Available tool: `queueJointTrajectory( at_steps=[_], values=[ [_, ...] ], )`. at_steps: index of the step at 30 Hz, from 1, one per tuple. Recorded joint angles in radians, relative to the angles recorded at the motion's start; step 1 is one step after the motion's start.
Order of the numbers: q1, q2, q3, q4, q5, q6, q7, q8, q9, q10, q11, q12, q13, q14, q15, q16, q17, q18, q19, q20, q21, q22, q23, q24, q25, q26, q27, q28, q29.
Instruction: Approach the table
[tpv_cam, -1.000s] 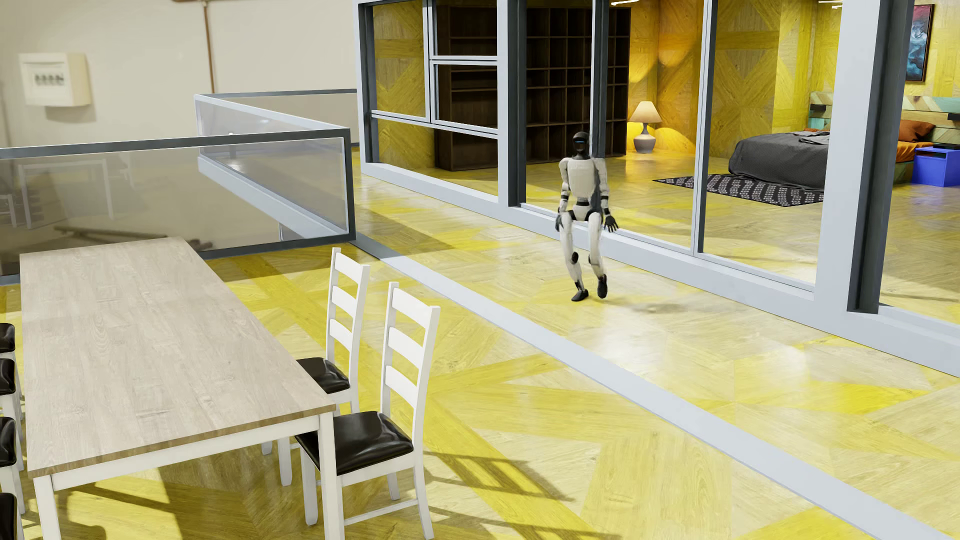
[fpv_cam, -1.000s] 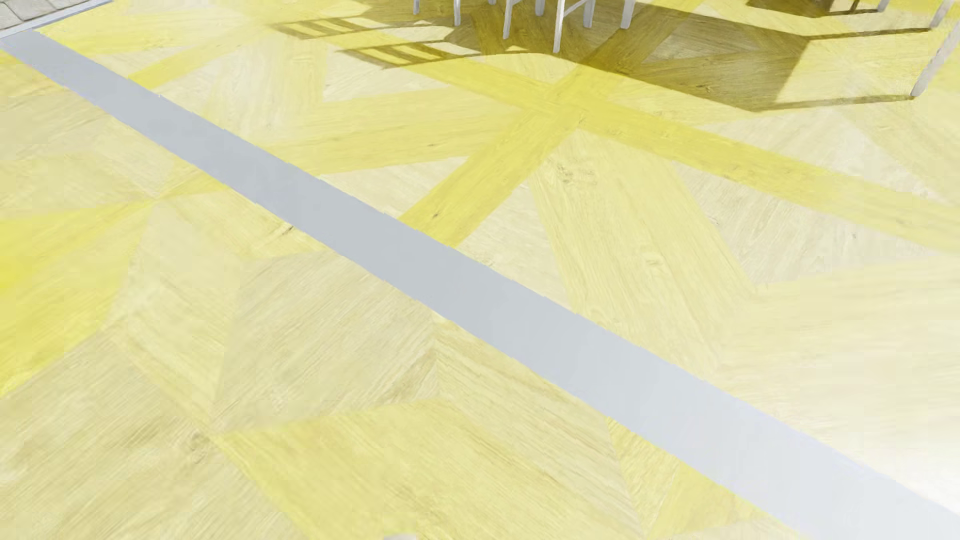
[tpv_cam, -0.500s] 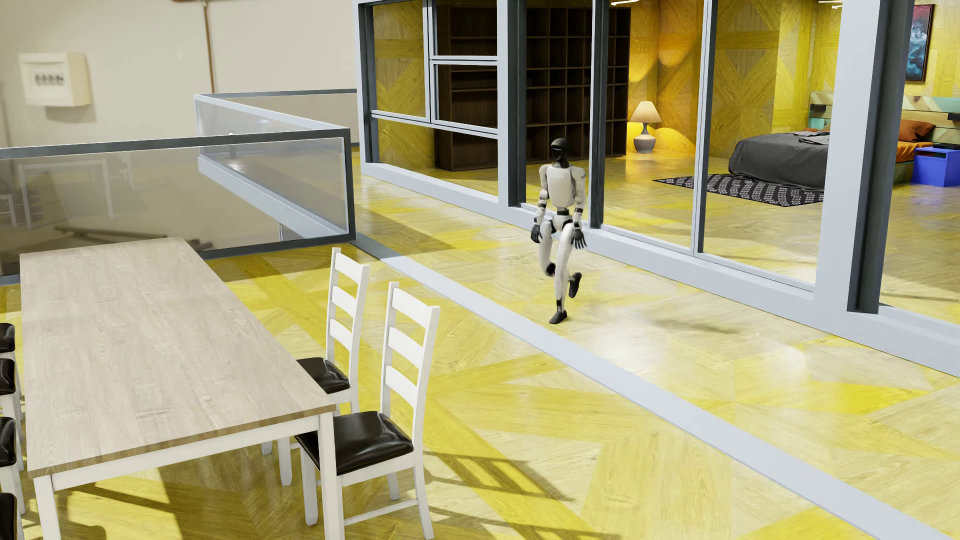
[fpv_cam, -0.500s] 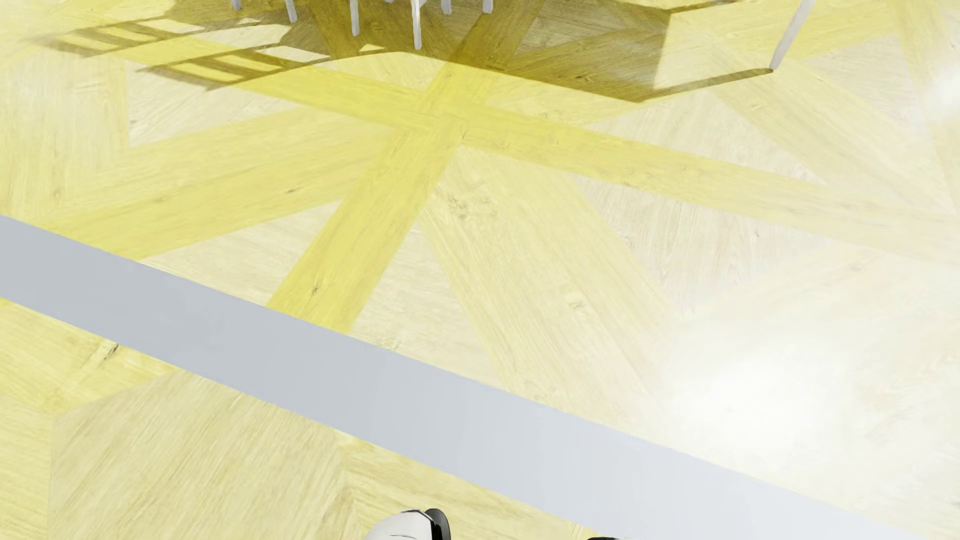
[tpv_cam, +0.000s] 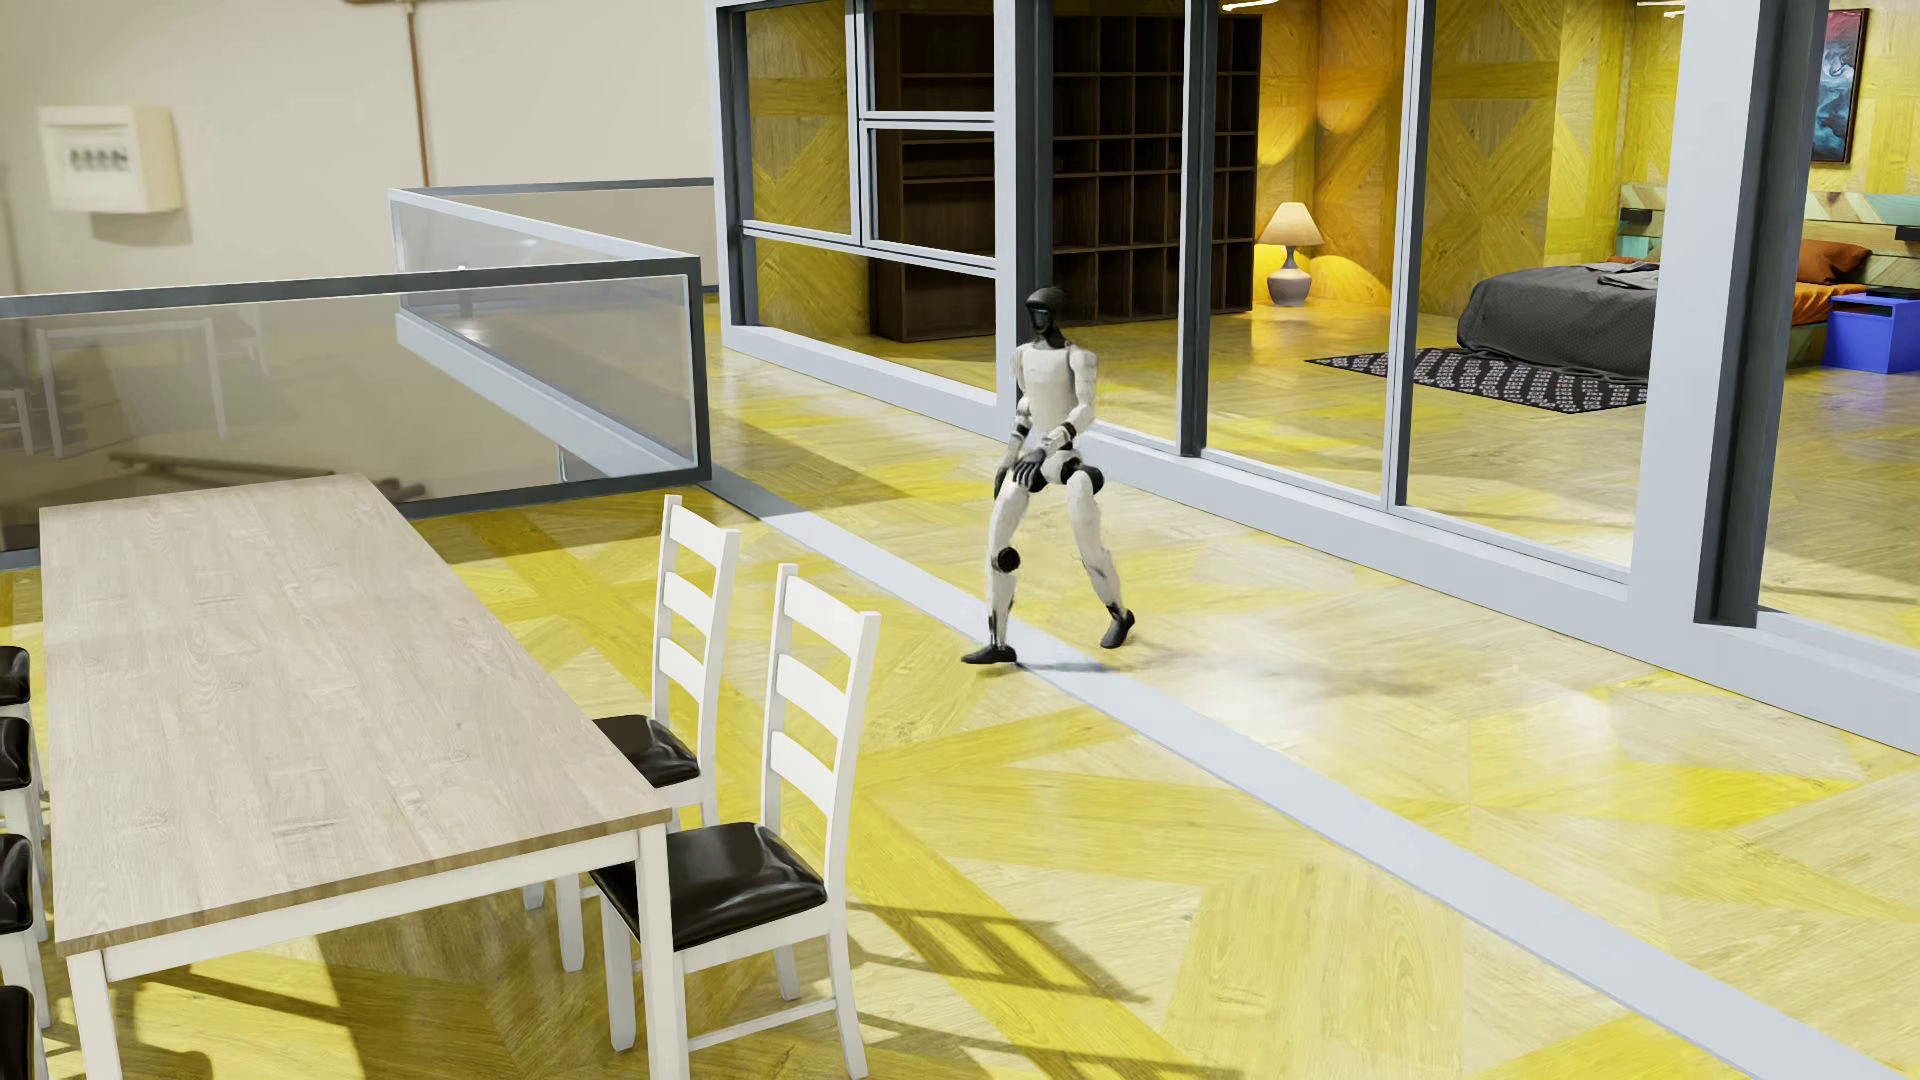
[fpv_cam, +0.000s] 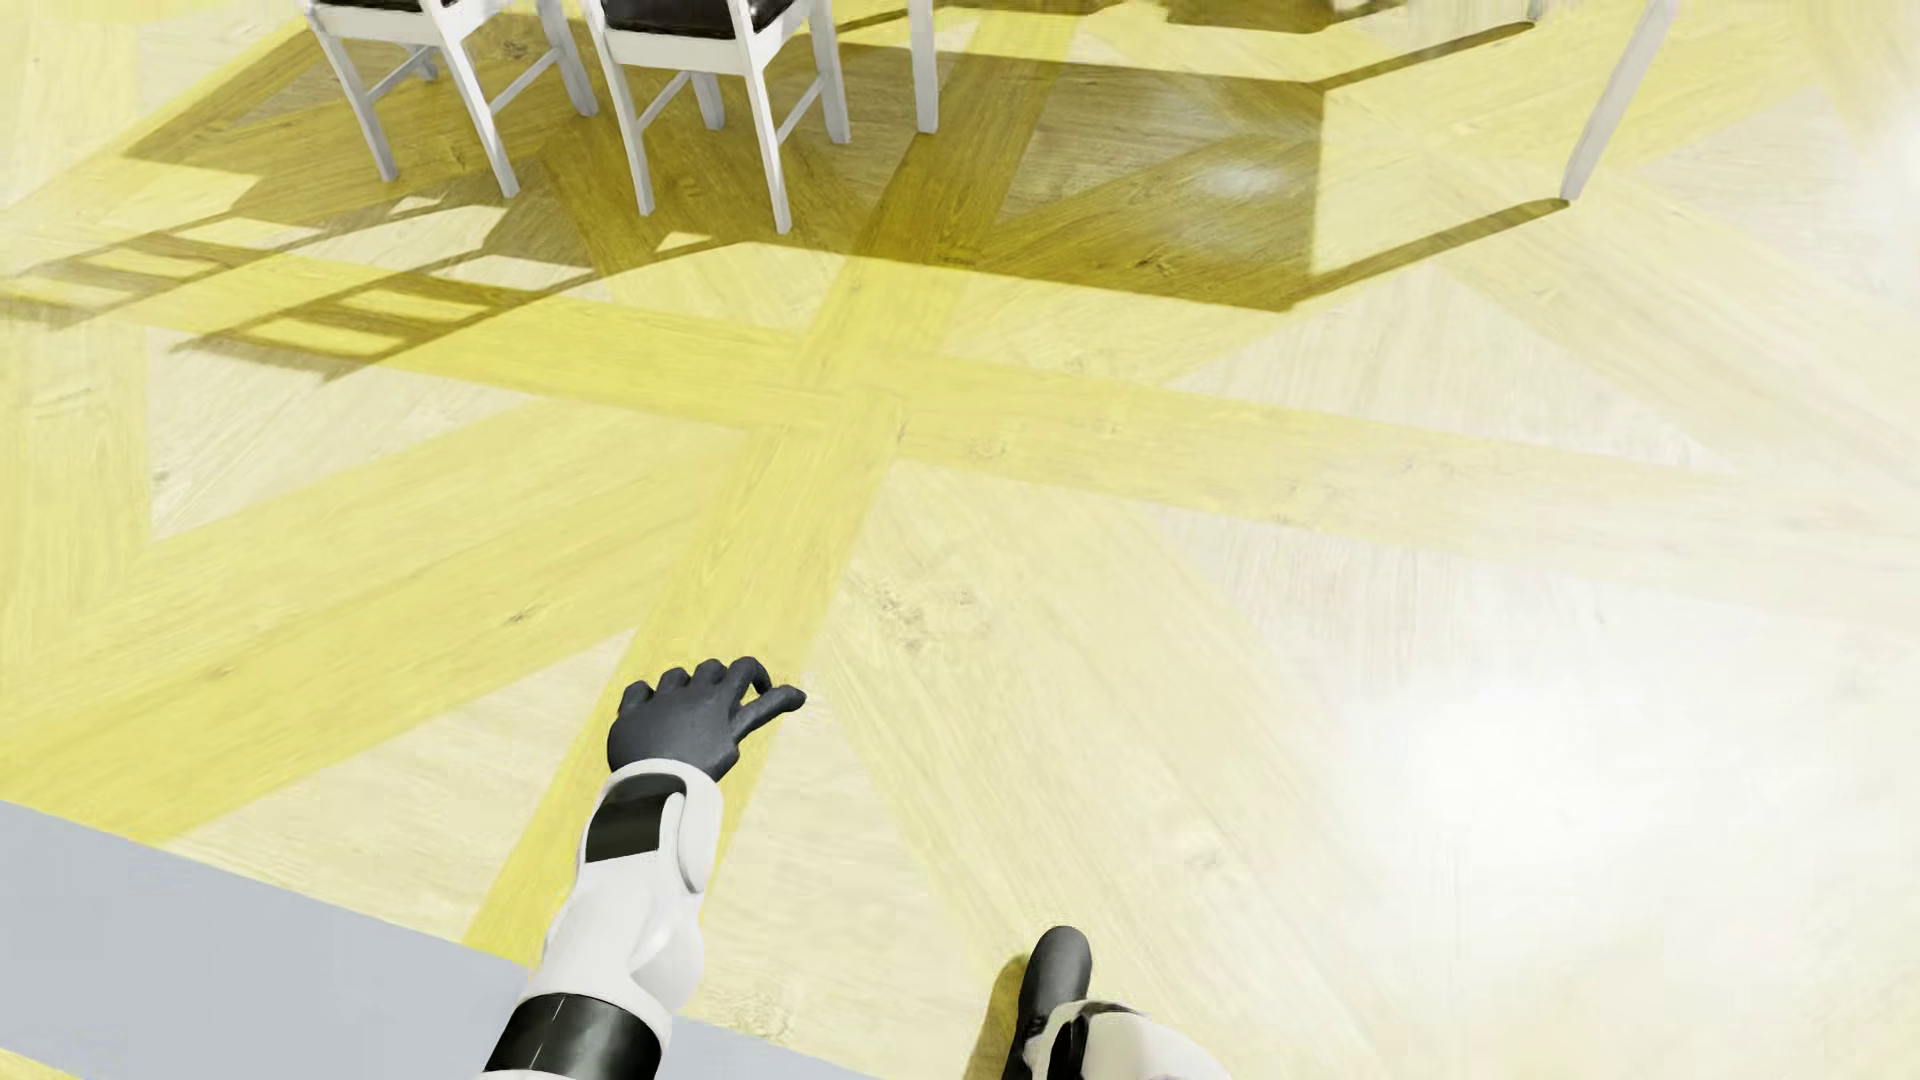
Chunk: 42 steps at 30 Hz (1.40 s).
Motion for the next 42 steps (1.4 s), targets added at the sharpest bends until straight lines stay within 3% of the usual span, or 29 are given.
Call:
queueJointTrajectory(
  at_steps=[1, 2, 4, 5, 6, 7, 8, 9, 10, 12, 13, 14, 15, 17, 18, 19, 20, 22, 25, 26, 27, 29, 31, 33, 34, 36, 38, 40, 42],
  values=[
    [0.02, 0.015, -0.003, 0.024, -0.01, 0.01, -0.014, -0.017, -0.004, 0.051, 0.076, 0.056, 0.02, 0.06, 0.017, -0.015, 0.007, -0.009, -0.06, -0.004, -0.001, 0.027, 0.04, 0.004, -0.039, 0.014, 0.018, -0.007, 0.028],
    [0.012, 0.031, -0.007, 0.058, -0.017, 0.024, -0.029, -0.037, -0.006, 0.15, 0.154, 0.107, 0.053, 0.139, -0.014, -0.032, 0.018, -0.021, -0.079, 0.0, 0.006, 0.087, 0.054, 0.009, -0.08, 0.042, 0.009, -0.023, 0.04],
    [-0.117, 0.088, -0.014, 0.156, 0.009, 0.059, -0.057, -0.073, -0.005, 0.513, 0.243, 0.194, 0.124, 0.308, -0.134, -0.067, 0.058, -0.081, -0.065, 0.04, -0.009, 0.286, 0.055, 0.019, -0.108, 0.157, -0.046, -0.085, 0.015],
    [-0.22, 0.134, -0.013, 0.202, 0.037, 0.078, -0.083, -0.09, -0.005, 0.707, 0.239, 0.229, 0.145, 0.382, -0.175, -0.079, 0.079, -0.081, -0.056, 0.039, -0.035, 0.403, 0.054, 0.049, -0.095, 0.222, -0.061, -0.153, 0.009],
    [-0.33, 0.181, -0.01, 0.228, 0.068, 0.095, -0.117, -0.097, -0.004, 0.863, 0.223, 0.27, 0.147, 0.392, -0.204, -0.074, 0.092, -0.058, -0.047, -0.016, -0.057, 0.501, 0.056, 0.123, -0.083, 0.238, -0.065, -0.26, 0.013],
    [-0.435, 0.228, -0.003, 0.234, 0.101, 0.108, -0.146, -0.09, -0.005, 0.972, 0.2, 0.324, 0.131, 0.344, -0.228, -0.056, 0.09, -0.041, -0.039, -0.111, -0.06, 0.547, 0.063, 0.226, -0.089, 0.166, -0.066, -0.35, 0.023],
    [-0.531, 0.274, 0.007, 0.231, 0.132, 0.118, -0.166, -0.07, -0.006, 1.033, 0.172, 0.397, 0.104, 0.315, -0.247, -0.039, 0.075, -0.029, -0.03, -0.172, -0.047, 0.535, 0.076, 0.301, -0.116, 0.056, -0.076, -0.373, 0.031],
    [-0.617, 0.319, 0.021, 0.23, 0.162, 0.123, -0.177, -0.04, -0.009, 1.046, 0.143, 0.486, 0.07, 0.311, -0.265, -0.042, 0.058, -0.025, -0.022, -0.151, -0.027, 0.491, 0.091, 0.31, -0.151, -0.018, -0.092, -0.343, 0.034],
    [-0.692, 0.363, 0.037, 0.241, 0.189, 0.127, -0.178, -0.003, -0.011, 1.013, 0.117, 0.576, 0.03, 0.304, -0.283, -0.075, 0.049, -0.012, -0.015, -0.054, 0.0, 0.448, 0.098, 0.251, -0.182, -0.032, -0.101, -0.305, 0.034],
    [-0.795, 0.448, 0.075, 0.312, 0.231, 0.131, -0.118, 0.077, -0.016, 0.81, 0.07, 0.713, -0.05, 0.273, -0.322, -0.172, 0.03, 0.034, 0.002, 0.177, 0.044, 0.385, 0.084, 0.084, -0.209, 0.017, -0.132, -0.278, 0.032],
    [-0.813, 0.49, 0.092, 0.353, 0.247, 0.134, -0.052, 0.114, -0.019, 0.636, 0.046, 0.743, -0.088, 0.271, -0.341, -0.203, 0.023, 0.061, 0.009, 0.233, 0.056, 0.367, 0.068, 0.051, -0.205, 0.04, -0.147, -0.281, 0.025],
    [-0.812, 0.533, 0.106, 0.367, 0.262, 0.138, 0.017, 0.145, -0.022, 0.416, 0.019, 0.752, -0.122, 0.288, -0.357, -0.207, 0.018, 0.07, 0.015, 0.231, 0.064, 0.358, 0.045, 0.077, -0.191, 0.045, -0.163, -0.28, 0.014],
    [-0.803, 0.575, 0.116, 0.338, 0.273, 0.139, 0.046, 0.17, -0.024, 0.172, -0.013, 0.742, -0.149, 0.322, -0.37, -0.191, 0.013, 0.046, 0.021, 0.194, 0.07, 0.358, 0.019, 0.147, -0.171, 0.033, -0.18, -0.283, 0.0],
    [-0.822, 0.659, 0.124, 0.207, 0.282, 0.131, -0.085, 0.193, -0.029, -0.169, -0.062, 0.688, -0.177, 0.317, -0.389, -0.135, 0.006, -0.089, 0.03, 0.126, 0.077, 0.354, -0.036, 0.302, -0.118, -0.006, -0.213, -0.309, -0.038],
    [-0.841, 0.697, 0.119, 0.158, 0.281, 0.126, -0.128, 0.183, -0.03, -0.199, -0.063, 0.651, -0.173, 0.292, -0.401, -0.113, 0.002, -0.136, 0.036, 0.13, 0.076, 0.341, -0.062, 0.344, -0.089, -0.014, -0.223, -0.311, -0.055],
    [-0.859, 0.731, 0.112, 0.128, 0.279, 0.122, -0.105, 0.161, -0.03, -0.147, -0.053, 0.609, -0.158, 0.317, -0.402, -0.103, -0.003, -0.082, 0.042, 0.159, 0.071, 0.321, -0.084, 0.353, -0.062, -0.005, -0.226, -0.296, -0.068],
    [-0.871, 0.76, 0.109, 0.102, 0.272, 0.114, -0.099, 0.145, -0.031, -0.069, -0.027, 0.571, -0.14, 0.377, -0.38, -0.107, -0.007, 0.021, 0.047, 0.21, 0.072, 0.287, -0.098, 0.329, -0.042, 0.015, -0.222, -0.256, -0.072],
    [-0.854, 0.779, 0.118, 0.077, 0.23, 0.087, -0.1, 0.151, -0.031, 0.065, 0.105, 0.525, -0.107, 0.45, -0.258, -0.156, -0.019, 0.112, 0.061, 0.337, 0.095, 0.185, -0.085, 0.192, -0.038, 0.06, -0.191, -0.124, -0.054],
    [-0.774, 0.608, 0.125, 0.068, 0.1, 0.032, -0.03, 0.19, -0.028, 0.21, 0.602, 0.43, -0.069, 0.282, 0.012, -0.221, -0.039, 0.147, 0.149, 0.458, 0.146, 0.132, -0.022, -0.1, -0.094, 0.107, -0.101, 0.027, 0.023],
    [-0.725, 0.52, 0.118, 0.059, 0.046, 0.017, -0.014, 0.195, -0.028, 0.21, 0.757, 0.388, -0.054, 0.241, 0.046, -0.214, -0.045, 0.145, 0.138, 0.464, 0.156, 0.167, -0.015, -0.145, -0.116, 0.128, -0.086, 0.026, 0.049],
    [-0.669, 0.432, 0.106, 0.048, -0.006, 0.004, -0.004, 0.196, -0.029, 0.194, 0.87, 0.337, -0.036, 0.21, 0.005, -0.198, -0.046, 0.142, 0.118, 0.441, 0.155, 0.214, -0.02, -0.14, -0.126, 0.162, -0.087, 0.002, 0.064],
    [-0.55, 0.266, 0.07, 0.02, -0.089, -0.013, -0.003, 0.191, -0.032, 0.132, 0.96, 0.233, 0.011, 0.167, -0.034, -0.158, -0.039, 0.136, 0.079, 0.315, 0.109, 0.307, -0.059, -0.033, -0.1, 0.192, -0.108, -0.06, 0.057],
    [-0.449, 0.136, 0.031, -0.01, -0.122, -0.02, -0.026, 0.171, -0.037, 0.08, 0.866, 0.145, 0.063, 0.126, -0.047, -0.111, -0.028, 0.132, 0.066, 0.127, 0.025, 0.35, -0.113, 0.128, -0.028, 0.119, -0.127, -0.11, 0.021],
    [-0.374, 0.06, 0.0, -0.032, -0.107, -0.02, -0.059, 0.153, -0.044, 0.055, 0.583, 0.071, 0.104, 0.075, -0.054, -0.079, -0.01, 0.129, 0.085, -0.013, -0.056, 0.318, -0.149, 0.234, 0.034, 0.02, -0.125, -0.11, -0.024],
    [-0.337, 0.053, -0.009, -0.042, -0.086, -0.018, -0.076, 0.153, -0.048, 0.037, 0.365, 0.045, 0.12, 0.051, -0.037, -0.081, 0.001, 0.127, 0.101, -0.043, -0.088, 0.289, -0.152, 0.239, 0.054, -0.008, -0.115, -0.097, -0.051],
    [-0.248, 0.076, -0.013, -0.06, -0.037, -0.013, -0.106, 0.179, -0.058, -0.026, -0.104, 0.027, 0.138, 0.013, -0.002, -0.106, 0.021, 0.12, 0.157, -0.053, -0.123, 0.227, -0.117, 0.178, 0.067, -0.036, -0.082, -0.076, -0.076],
    [-0.175, 0.033, -0.001, -0.069, -0.035, -0.008, -0.107, 0.116, -0.055, -0.03, -0.197, 0.053, 0.132, -0.044, -0.052, -0.126, 0.023, 0.112, 0.229, -0.038, -0.101, 0.165, -0.043, 0.105, 0.022, -0.045, -0.044, -0.064, -0.031],
    [-0.115, 0.007, 0.003, -0.057, -0.036, 0.0, -0.098, 0.094, -0.043, 0.026, -0.047, 0.115, 0.123, -0.075, 0.024, -0.139, 0.018, 0.099, 0.119, -0.009, -0.038, 0.145, 0.015, 0.062, -0.073, -0.029, -0.047, -0.048, 0.051],
    [-0.063, 0.047, -0.006, -0.021, -0.031, 0.014, -0.108, 0.094, -0.038, 0.119, 0.071, 0.163, 0.157, 0.002, 0.071, -0.142, 0.047, 0.087, 0.032, -0.002, -0.042, 0.221, -0.009, 0.07, -0.12, 0.019, -0.079, -0.071, 0.08]
  ],
)
